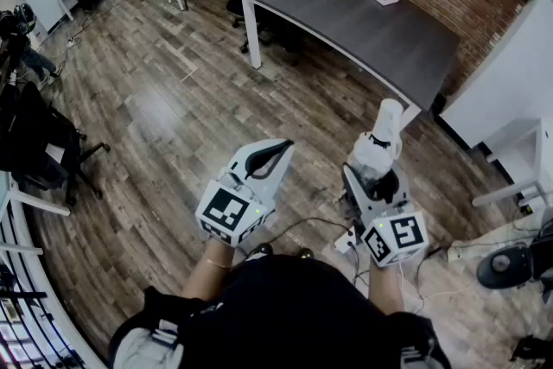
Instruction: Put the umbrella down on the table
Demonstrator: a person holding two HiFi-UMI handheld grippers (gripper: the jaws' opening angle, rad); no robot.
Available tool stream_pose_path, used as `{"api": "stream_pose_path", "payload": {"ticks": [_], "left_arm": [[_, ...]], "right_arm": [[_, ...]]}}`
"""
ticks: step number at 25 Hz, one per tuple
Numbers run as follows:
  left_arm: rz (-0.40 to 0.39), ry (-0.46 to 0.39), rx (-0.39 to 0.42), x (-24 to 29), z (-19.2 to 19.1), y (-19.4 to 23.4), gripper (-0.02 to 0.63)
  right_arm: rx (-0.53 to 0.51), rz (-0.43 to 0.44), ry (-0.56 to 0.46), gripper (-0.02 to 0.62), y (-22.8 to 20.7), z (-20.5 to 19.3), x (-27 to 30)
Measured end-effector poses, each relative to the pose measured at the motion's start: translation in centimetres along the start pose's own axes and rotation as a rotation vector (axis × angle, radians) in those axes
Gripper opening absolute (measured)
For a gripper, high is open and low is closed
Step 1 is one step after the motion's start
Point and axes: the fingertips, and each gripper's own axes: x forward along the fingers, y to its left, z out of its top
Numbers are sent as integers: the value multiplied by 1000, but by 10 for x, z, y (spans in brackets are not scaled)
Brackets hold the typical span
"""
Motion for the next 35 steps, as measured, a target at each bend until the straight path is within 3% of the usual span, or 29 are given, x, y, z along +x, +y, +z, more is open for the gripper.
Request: {"api": "stream_pose_path", "payload": {"ticks": [5, 19, 35], "left_arm": [[3, 20, -39, -4, -5, 2, 2], [18, 21, -12, -15, 1, 4, 2], [33, 48, -12, -6, -8, -23, 2]], "right_arm": [[31, -16, -9, 282, 0, -1, -2], [76, -15, -37, 284, 4, 3, -9], [100, 17, -57, 284, -9, -2, -32]]}}
